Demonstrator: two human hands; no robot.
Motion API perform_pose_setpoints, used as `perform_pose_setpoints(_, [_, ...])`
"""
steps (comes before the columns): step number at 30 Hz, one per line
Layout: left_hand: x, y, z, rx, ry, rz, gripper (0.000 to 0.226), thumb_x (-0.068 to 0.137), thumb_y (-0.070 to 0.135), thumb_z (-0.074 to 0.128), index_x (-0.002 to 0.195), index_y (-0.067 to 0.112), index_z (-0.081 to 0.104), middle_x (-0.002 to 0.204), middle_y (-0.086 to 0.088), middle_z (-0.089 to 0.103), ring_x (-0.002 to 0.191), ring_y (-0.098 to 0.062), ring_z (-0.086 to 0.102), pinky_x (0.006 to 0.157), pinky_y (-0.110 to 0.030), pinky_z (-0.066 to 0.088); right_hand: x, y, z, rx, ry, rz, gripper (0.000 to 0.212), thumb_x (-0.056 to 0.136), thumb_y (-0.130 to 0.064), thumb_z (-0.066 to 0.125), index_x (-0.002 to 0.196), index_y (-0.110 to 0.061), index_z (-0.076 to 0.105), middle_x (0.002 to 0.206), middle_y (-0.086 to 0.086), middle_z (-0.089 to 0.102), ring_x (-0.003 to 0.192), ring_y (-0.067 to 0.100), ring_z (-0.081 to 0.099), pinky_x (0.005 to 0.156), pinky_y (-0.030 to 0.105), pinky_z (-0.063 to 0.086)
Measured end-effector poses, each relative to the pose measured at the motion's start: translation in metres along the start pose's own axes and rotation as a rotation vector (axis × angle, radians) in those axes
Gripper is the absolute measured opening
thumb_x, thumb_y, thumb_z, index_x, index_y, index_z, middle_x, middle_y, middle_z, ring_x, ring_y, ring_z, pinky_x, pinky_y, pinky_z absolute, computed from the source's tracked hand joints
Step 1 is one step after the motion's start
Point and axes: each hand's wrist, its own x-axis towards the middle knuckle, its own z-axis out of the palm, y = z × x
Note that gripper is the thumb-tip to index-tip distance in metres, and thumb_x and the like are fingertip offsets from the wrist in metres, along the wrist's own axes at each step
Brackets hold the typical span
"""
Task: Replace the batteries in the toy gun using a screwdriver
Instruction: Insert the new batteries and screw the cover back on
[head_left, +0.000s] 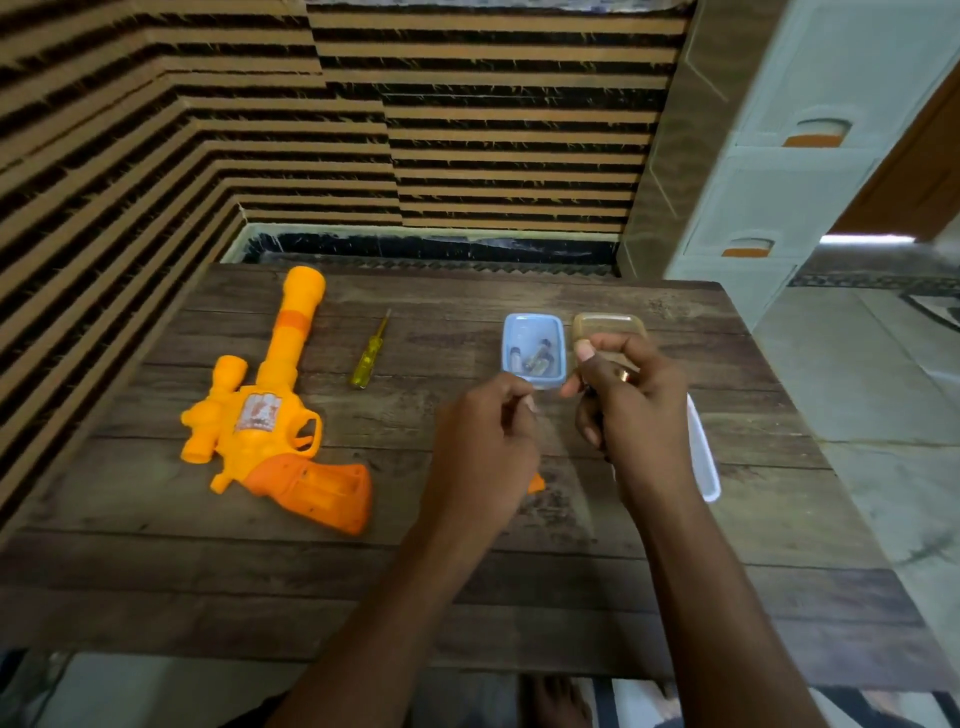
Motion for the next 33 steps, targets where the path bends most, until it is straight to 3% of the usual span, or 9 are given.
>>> perform_pose_setpoints(3, [0.002, -0.018, -0.031, 0.033, 0.130, 0.005, 0.011, 0.095, 0.011, 0.068, 0.098, 0.017, 0.077, 0.089, 0.006, 0.076, 0.077, 0.002, 0.064, 0.068, -0.007, 0.046, -0.007, 0.002, 0.025, 0.024, -0.057, 0.046, 0.017, 0.105, -0.005, 0.053, 0.106, 0.006, 0.065, 0.067, 0.014, 0.063, 0.031, 0.013, 0.032, 0.039, 0.014, 0.024])
perform_pose_setpoints(5, [0.002, -0.030, -0.053, 0.078, 0.226, 0.011, 0.010, 0.093, 0.009, 0.070, 0.098, 0.015, 0.077, 0.094, 0.001, 0.078, 0.087, -0.011, 0.070, 0.076, -0.022, 0.052, -0.014, 0.002, 0.041, 0.055, -0.102, 0.085, 0.017, 0.103, -0.001, 0.051, 0.106, 0.007, 0.065, 0.068, 0.017, 0.062, 0.030, 0.014, 0.030, 0.040, 0.013, 0.023])
perform_pose_setpoints(8, [-0.003, -0.051, -0.091, 0.245, 0.388, 0.012, 0.015, 0.087, 0.006, 0.073, 0.102, 0.010, 0.075, 0.103, -0.008, 0.075, 0.100, -0.028, 0.069, 0.086, -0.029, 0.045, -0.028, 0.004, 0.072, 0.043, -0.181, 0.096, 0.011, 0.103, -0.001, 0.055, 0.106, 0.006, 0.064, 0.068, 0.017, 0.065, 0.029, 0.013, 0.031, 0.039, 0.015, 0.023])
perform_pose_setpoints(12, [-0.010, -0.078, -0.117, 0.442, 0.415, -0.235, 0.031, 0.086, 0.023, 0.077, 0.115, 0.016, 0.069, 0.138, -0.010, 0.056, 0.132, -0.035, 0.051, 0.101, -0.055, 0.047, -0.042, 0.018, 0.100, -0.035, -0.263, 0.089, 0.016, 0.098, -0.005, 0.068, 0.092, 0.008, 0.060, 0.071, 0.024, 0.070, 0.028, 0.011, 0.034, 0.036, 0.016, 0.026])
perform_pose_setpoints(15, [-0.010, -0.088, -0.128, 0.406, 0.413, -0.362, 0.043, 0.083, 0.037, 0.081, 0.121, 0.025, 0.064, 0.152, -0.006, 0.041, 0.141, -0.037, 0.040, 0.102, -0.061, 0.045, -0.048, 0.030, 0.115, -0.115, -0.332, 0.075, 0.015, 0.096, -0.006, 0.070, 0.086, 0.004, 0.063, 0.071, 0.024, 0.070, 0.029, 0.011, 0.038, 0.037, 0.016, 0.029])
perform_pose_setpoints(19, [-0.004, -0.090, -0.136, 0.366, 0.402, -0.492, 0.083, 0.077, 0.042, 0.086, 0.146, 0.023, 0.043, 0.155, -0.013, 0.034, 0.138, -0.044, 0.036, 0.102, -0.055, 0.041, -0.052, 0.040, 0.128, -0.192, -0.408, 0.069, 0.017, 0.097, -0.007, 0.068, 0.081, -0.002, 0.066, 0.069, 0.022, 0.070, 0.032, 0.009, 0.043, 0.039, 0.018, 0.033])
perform_pose_setpoints(23, [0.001, -0.092, -0.143, 0.176, 0.400, -0.630, 0.106, 0.066, 0.033, 0.097, 0.150, 0.018, 0.035, 0.152, -0.017, 0.040, 0.139, -0.039, 0.039, 0.095, -0.042, 0.041, -0.055, 0.043, 0.132, -0.278, -0.486, 0.109, 0.013, 0.096, -0.003, 0.062, 0.085, -0.004, 0.069, 0.069, 0.011, 0.075, 0.037, 0.010, 0.046, 0.041, 0.020, 0.035])
perform_pose_setpoints(26, [-0.001, -0.095, -0.147, 0.064, 0.439, -0.670, 0.114, 0.056, 0.033, 0.102, 0.147, 0.018, 0.035, 0.144, -0.015, 0.049, 0.136, -0.037, 0.044, 0.083, -0.035, 0.038, -0.057, 0.040, 0.132, -0.273, -0.529, 0.147, 0.012, 0.097, -0.001, 0.061, 0.088, -0.001, 0.070, 0.072, 0.014, 0.075, 0.037, 0.010, 0.048, 0.039, 0.018, 0.035])
perform_pose_setpoints(33, [0.001, -0.084, -0.143, -0.062, 0.466, -0.712, 0.108, 0.054, 0.039, 0.102, 0.139, 0.016, 0.041, 0.114, 0.000, 0.059, 0.120, -0.033, 0.062, 0.080, -0.034, 0.041, -0.056, 0.038, 0.131, -0.349, -0.505, 0.092, 0.017, 0.098, -0.011, 0.065, 0.082, -0.010, 0.068, 0.061, 0.008, 0.070, 0.038, 0.015, 0.050, 0.043, 0.023, 0.038])
